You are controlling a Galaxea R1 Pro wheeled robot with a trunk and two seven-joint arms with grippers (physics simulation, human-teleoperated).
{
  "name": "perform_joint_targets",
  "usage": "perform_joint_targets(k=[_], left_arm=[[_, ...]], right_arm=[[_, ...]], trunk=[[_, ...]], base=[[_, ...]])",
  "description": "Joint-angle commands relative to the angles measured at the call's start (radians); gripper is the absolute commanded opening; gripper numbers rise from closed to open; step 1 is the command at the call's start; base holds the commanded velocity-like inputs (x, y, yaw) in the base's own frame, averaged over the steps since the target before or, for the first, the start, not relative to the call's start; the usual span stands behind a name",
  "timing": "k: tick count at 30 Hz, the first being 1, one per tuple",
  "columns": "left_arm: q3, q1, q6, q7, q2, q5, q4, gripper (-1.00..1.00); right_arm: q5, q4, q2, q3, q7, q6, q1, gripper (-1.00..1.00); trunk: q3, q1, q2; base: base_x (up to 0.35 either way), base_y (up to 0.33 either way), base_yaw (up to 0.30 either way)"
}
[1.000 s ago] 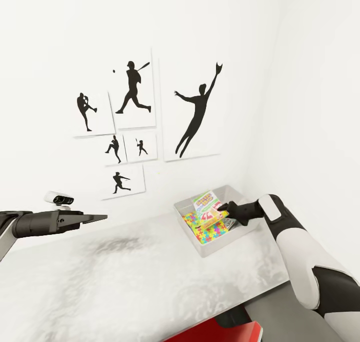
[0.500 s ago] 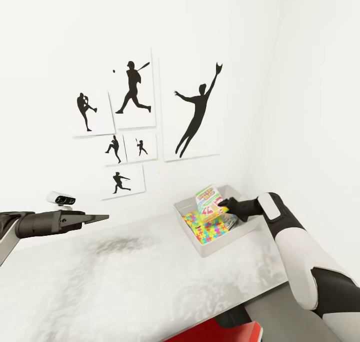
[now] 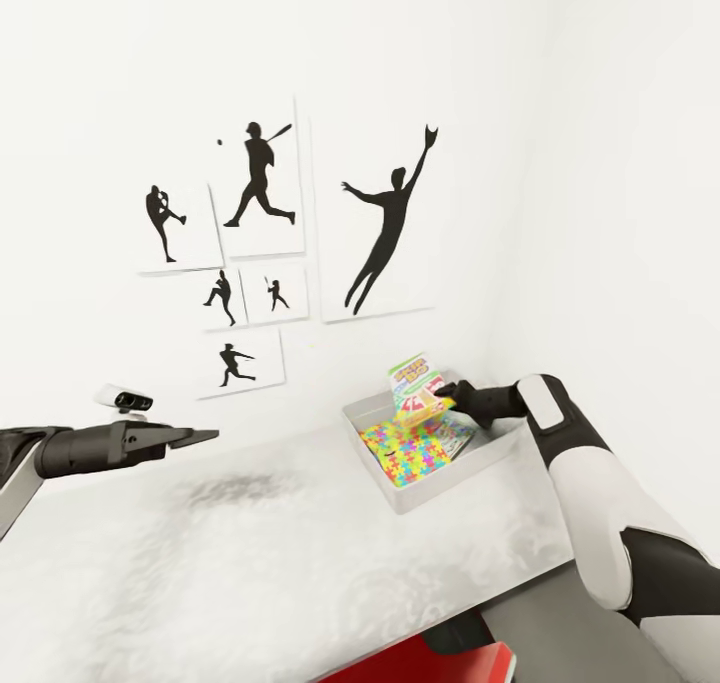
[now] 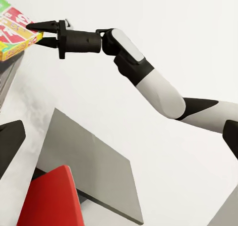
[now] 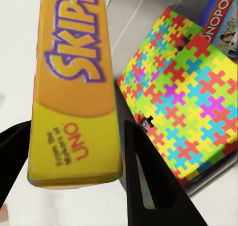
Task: Put all the toys in the child's room - the three board games (two on the bed and one on the table), the two jigsaw puzzles on the table, and the tennis ball on the table - inside the toy box on the table in the child's room.
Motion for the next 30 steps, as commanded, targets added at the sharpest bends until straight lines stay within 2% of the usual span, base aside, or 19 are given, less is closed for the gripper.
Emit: perform_joint_targets(k=[1, 30], left_arm=[[-0.002, -0.001, 0.011, -0.002, 0.001, 0.004, 0.006, 1.0], [-0.002, -0.001, 0.011, -0.002, 0.001, 0.003, 0.014, 1.0]], right_arm=[[-0.011, -0.005, 0.0, -0.003, -0.009, 0.005, -0.001, -1.0], [-0.012, -0.013, 0.0, -0.004, -0.009, 0.006, -0.001, -1.0]], trunk=[[-0.002, 0.001, -0.002], [-0.002, 0.001, -0.002]], base=[[0.0, -0.045, 0.0], [0.023, -0.013, 0.0]])
